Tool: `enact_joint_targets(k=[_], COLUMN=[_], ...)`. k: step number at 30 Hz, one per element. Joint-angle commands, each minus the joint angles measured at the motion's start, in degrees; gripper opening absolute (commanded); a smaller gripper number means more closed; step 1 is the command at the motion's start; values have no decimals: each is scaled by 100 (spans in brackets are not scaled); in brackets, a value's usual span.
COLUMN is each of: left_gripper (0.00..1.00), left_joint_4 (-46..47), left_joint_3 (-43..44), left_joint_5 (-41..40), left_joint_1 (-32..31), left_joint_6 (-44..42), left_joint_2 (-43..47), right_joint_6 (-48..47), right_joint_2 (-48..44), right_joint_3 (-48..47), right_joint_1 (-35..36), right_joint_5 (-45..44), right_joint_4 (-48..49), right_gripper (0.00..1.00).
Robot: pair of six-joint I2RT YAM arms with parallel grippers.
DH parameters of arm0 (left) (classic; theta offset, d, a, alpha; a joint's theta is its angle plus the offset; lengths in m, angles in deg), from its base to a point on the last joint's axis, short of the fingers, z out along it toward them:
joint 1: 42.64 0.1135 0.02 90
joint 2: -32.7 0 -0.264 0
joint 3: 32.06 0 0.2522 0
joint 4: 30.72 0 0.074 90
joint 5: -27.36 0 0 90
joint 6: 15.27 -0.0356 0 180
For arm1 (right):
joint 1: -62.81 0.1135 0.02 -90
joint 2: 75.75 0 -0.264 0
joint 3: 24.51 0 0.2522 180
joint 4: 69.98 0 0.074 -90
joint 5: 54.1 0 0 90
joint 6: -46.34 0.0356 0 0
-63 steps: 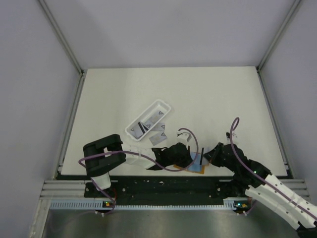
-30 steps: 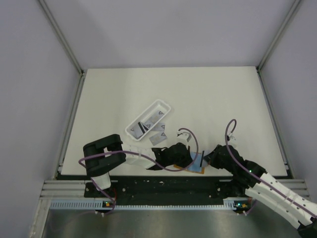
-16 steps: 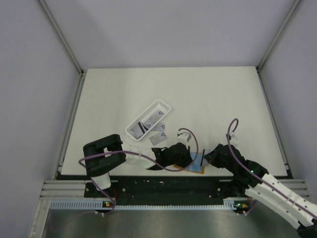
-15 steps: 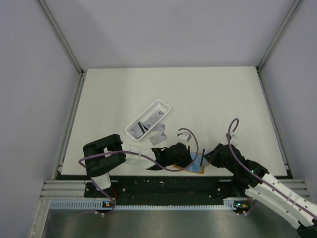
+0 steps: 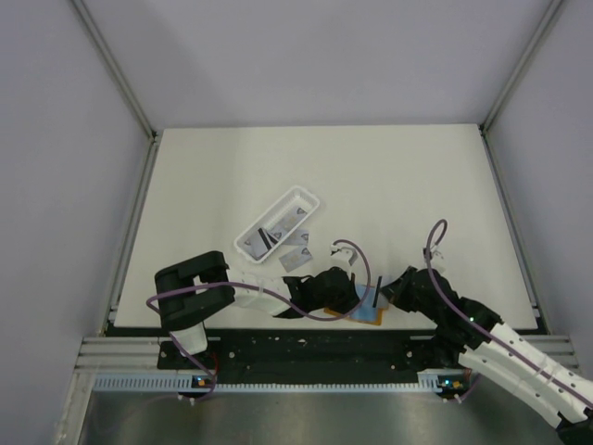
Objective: Put the credit cards into the card holder
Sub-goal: Turn over the card slot in the card holder.
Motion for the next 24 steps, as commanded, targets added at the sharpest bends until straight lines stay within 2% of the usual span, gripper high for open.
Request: enact_joint_targets(k=[1, 24], left_gripper=[0, 0], left_joint_4=[-765, -782], left_joint_3=[-237, -202], left_joint_5=[-115, -97], left_joint_1=[34, 34], left_joint_6=[-107, -107], left_joint_2=[-21, -48], right_joint_6=[100, 118], right_joint_2=[78, 236], right_joint_3=[108, 381], right_joint_1=[58, 49], right_joint_5=[25, -28], right_joint_4=[409, 524], right_gripper=[0, 0])
